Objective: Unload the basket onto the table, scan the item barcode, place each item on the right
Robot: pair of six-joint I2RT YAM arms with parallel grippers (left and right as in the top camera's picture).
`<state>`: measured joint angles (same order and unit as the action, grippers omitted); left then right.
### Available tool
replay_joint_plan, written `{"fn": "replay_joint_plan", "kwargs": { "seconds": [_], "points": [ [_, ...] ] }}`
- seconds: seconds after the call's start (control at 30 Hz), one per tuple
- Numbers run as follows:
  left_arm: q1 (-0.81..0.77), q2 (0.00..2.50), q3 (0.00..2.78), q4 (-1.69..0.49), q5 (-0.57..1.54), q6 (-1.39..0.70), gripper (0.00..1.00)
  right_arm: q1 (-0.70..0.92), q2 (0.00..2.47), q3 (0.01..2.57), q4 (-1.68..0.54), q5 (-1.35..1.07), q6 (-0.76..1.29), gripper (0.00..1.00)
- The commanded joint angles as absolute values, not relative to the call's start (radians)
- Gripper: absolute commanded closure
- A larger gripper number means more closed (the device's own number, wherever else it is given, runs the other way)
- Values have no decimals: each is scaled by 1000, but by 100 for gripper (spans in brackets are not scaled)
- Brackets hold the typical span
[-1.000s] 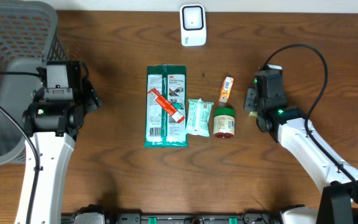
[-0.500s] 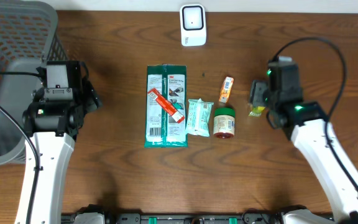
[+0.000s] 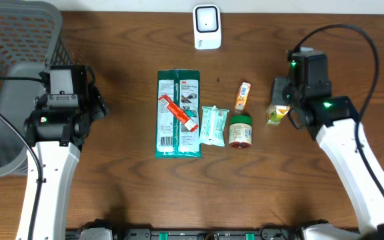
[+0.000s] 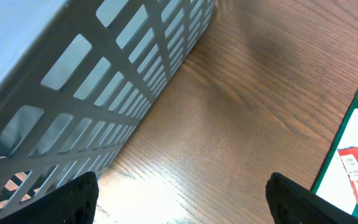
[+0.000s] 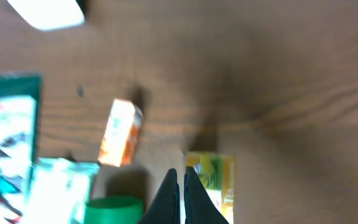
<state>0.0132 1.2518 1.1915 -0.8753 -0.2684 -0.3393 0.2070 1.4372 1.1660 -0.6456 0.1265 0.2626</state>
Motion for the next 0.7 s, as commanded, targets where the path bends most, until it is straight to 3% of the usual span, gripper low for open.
{"fn": "replay_joint_plan", "kwargs": {
  "seconds": [0.0,0.23,0.67],
  "points": [
    [19,1248,1202,-878,-281,-330,13,202,1500,1147,-668,122,276,99],
    [19,1248,1202,-878,-281,-330,13,202,1552,1147,-696,122,299,99],
    [19,1248,1202,-878,-281,-331,13,202,1405,1190,-736,121,299,99]
  ]
}}
